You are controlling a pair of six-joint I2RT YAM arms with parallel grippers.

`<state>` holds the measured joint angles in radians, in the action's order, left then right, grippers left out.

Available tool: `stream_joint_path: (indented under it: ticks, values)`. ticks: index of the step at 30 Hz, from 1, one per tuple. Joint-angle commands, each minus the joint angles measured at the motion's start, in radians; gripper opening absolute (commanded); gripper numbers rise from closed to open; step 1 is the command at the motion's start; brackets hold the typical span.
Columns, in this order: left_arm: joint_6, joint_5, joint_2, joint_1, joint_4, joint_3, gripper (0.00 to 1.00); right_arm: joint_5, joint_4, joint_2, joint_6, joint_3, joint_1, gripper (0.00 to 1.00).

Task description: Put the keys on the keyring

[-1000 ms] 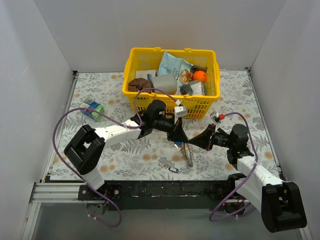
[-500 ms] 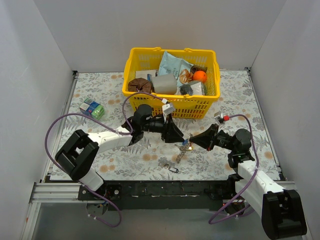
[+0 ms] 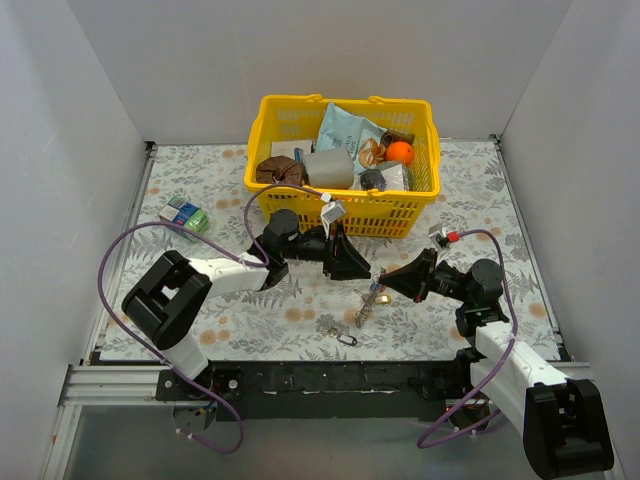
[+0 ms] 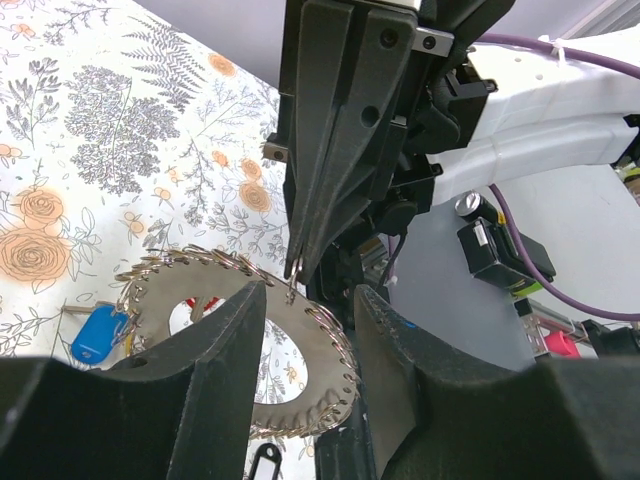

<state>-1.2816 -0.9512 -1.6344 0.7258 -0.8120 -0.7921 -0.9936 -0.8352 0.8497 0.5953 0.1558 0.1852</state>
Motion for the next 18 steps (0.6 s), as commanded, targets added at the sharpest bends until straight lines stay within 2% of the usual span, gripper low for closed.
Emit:
stream_joint_path:
  ticks: [1,3,9,18]
  values:
    - [0.03,-0.015,-0.018,0.007,0.039,-0.059,0.4,0.006,-0.068,-0.014,0.0,0.008,0.0,0.01]
    - [0.054,-0.014,-0.028,0.02,0.072,-0.07,0.39,0.006,-0.067,-0.012,0.0,0.008,0.0,0.01]
    - [0.076,-0.02,-0.048,0.035,0.1,-0.091,0.28,0.007,-0.056,-0.017,-0.006,0.011,0.0,0.01]
    - [0.11,-0.015,-0.05,0.037,0.149,-0.088,0.24,0.009,-0.047,-0.017,-0.012,0.013,0.0,0.01]
